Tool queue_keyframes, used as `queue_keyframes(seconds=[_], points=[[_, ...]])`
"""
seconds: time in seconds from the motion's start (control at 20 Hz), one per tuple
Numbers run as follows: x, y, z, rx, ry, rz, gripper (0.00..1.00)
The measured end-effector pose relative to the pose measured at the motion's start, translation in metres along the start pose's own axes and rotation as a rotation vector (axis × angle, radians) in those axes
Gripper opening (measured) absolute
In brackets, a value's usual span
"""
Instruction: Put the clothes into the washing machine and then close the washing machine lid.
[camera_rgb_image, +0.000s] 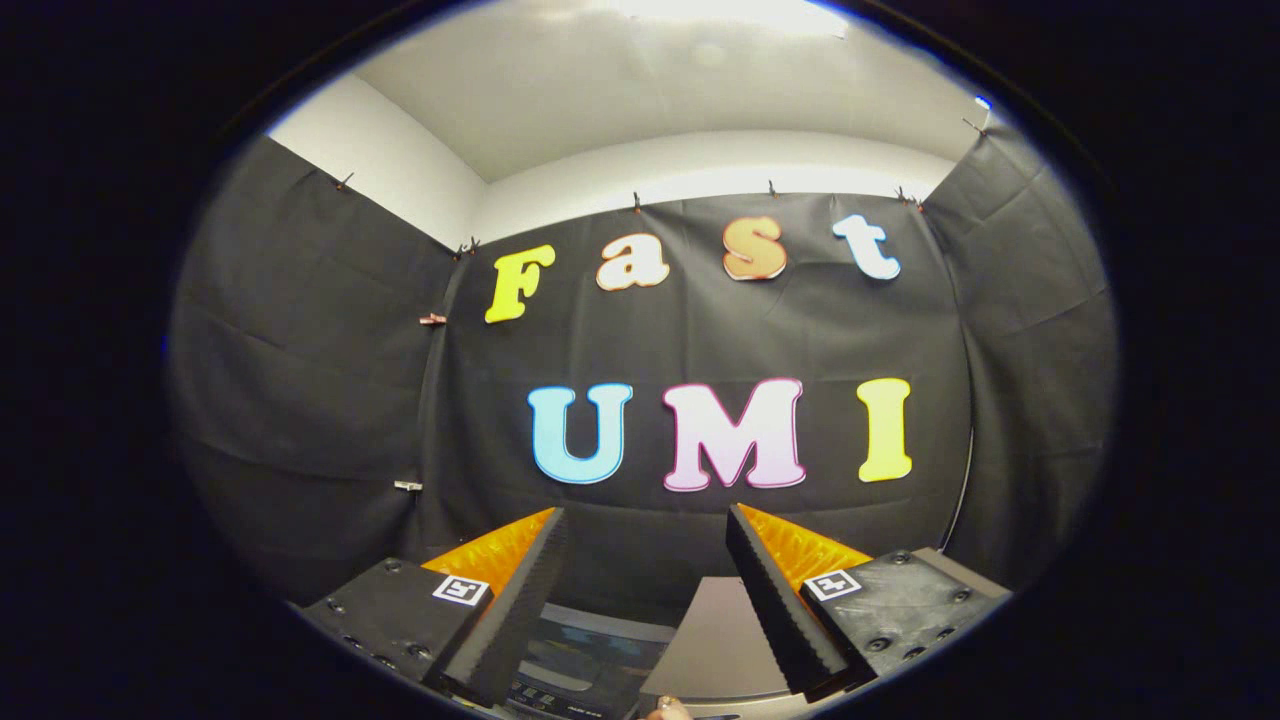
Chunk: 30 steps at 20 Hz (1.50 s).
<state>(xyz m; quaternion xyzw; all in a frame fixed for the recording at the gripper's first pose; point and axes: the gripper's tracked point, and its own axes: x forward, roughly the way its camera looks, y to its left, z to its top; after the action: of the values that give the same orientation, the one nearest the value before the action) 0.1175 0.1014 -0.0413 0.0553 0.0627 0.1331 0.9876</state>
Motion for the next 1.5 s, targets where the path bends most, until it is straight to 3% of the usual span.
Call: queue_keyframes(seconds=[0.35,0.65,1.5], points=[[-0.069,-0.011,0.035,-0.044,-0.105,-0.030,0.99],[-0.111,-0.029,0.038,-0.024,-0.150,-0.096,0.97],[-0.140,-0.034,0.047,-0.078,-0.192,-0.143,0.97]])
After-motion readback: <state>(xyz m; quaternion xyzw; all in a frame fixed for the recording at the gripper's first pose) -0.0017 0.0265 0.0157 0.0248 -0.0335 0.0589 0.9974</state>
